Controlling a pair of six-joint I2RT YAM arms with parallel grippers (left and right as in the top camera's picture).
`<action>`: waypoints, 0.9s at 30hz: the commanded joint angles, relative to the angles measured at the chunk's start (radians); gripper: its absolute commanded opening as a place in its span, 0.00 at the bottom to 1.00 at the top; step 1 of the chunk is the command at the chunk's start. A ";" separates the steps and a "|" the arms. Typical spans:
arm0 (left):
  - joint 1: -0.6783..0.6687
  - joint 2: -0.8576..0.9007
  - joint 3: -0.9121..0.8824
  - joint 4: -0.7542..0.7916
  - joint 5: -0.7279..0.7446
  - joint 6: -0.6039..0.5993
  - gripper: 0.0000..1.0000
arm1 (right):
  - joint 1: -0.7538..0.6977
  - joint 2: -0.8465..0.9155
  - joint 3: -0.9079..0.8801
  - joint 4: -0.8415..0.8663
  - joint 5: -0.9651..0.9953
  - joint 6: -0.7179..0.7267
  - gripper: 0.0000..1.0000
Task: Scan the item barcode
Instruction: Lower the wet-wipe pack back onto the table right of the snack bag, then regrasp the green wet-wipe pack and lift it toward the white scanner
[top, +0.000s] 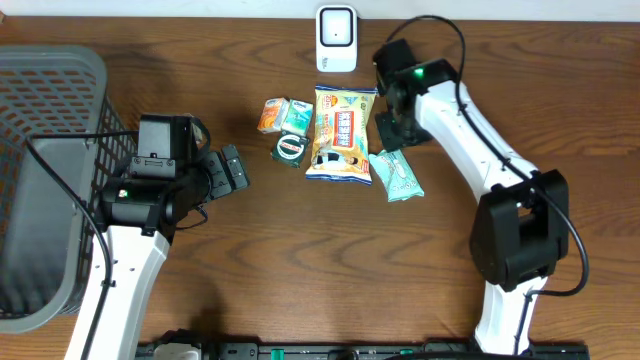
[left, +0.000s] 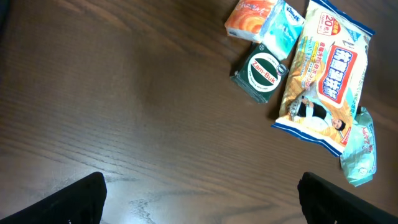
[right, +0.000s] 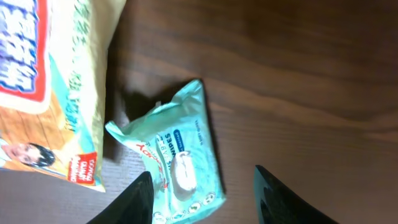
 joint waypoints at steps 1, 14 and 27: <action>0.006 0.002 0.009 -0.002 -0.013 0.003 0.98 | -0.019 0.008 -0.079 0.031 -0.145 -0.064 0.47; 0.006 0.002 0.009 -0.003 -0.013 0.003 0.98 | -0.011 0.008 -0.341 0.274 -0.149 -0.058 0.15; 0.006 0.002 0.009 -0.002 -0.013 0.003 0.98 | -0.013 0.005 -0.003 0.116 0.037 -0.055 0.01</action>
